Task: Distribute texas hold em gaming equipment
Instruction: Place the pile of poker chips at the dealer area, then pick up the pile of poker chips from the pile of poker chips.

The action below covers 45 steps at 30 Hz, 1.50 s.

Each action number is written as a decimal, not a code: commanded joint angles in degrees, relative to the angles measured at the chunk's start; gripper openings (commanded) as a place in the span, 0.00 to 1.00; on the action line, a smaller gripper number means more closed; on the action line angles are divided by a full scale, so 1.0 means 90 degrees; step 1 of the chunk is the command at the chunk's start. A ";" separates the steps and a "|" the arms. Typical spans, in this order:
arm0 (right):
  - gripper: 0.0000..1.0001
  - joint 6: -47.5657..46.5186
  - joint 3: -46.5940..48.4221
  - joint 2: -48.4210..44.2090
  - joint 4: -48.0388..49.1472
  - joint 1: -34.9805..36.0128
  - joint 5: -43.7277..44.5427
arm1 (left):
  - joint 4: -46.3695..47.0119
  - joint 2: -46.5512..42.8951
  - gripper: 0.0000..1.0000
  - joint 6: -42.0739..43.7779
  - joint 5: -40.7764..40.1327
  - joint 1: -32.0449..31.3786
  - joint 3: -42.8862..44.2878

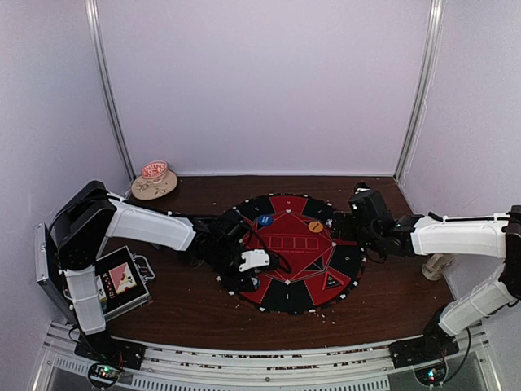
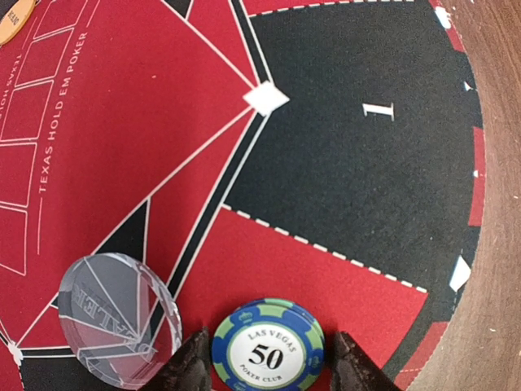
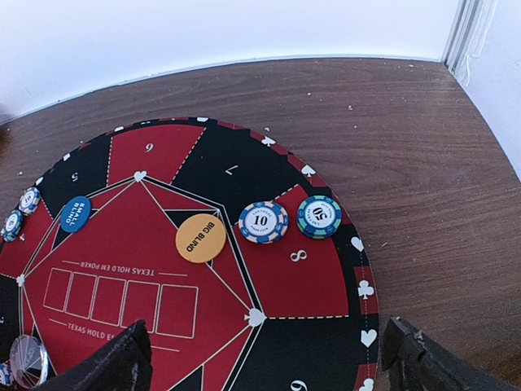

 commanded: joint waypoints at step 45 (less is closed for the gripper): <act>0.98 -0.0092 0.0046 0.0309 0.0182 0.0139 -0.0421 | -0.0188 -0.2088 0.98 -0.0312 -0.0329 0.3728 -0.1190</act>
